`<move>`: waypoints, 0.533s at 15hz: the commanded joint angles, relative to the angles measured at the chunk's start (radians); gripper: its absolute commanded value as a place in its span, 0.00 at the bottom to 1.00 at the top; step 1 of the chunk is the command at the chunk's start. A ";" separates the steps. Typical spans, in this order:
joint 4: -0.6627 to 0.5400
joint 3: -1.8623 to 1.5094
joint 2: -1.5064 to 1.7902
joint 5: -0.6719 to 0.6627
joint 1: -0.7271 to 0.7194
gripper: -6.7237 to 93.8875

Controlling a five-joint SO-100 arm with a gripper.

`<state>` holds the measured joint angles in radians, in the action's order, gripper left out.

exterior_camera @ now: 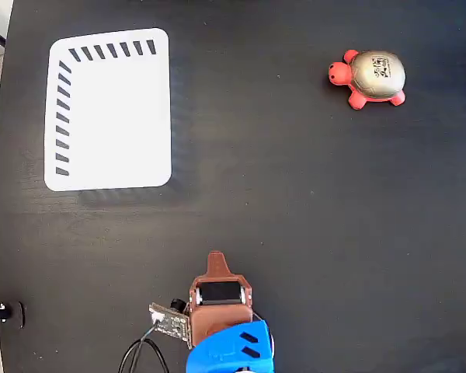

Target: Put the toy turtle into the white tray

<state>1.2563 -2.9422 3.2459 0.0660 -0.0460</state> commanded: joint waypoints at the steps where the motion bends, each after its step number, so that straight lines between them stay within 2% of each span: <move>1: 0.005 0.023 0.003 0.006 -0.011 0.06; 8: 0.003 0.023 0.000 -0.011 -0.028 0.06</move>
<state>1.2563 -2.9422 3.2382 0.0460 -0.0660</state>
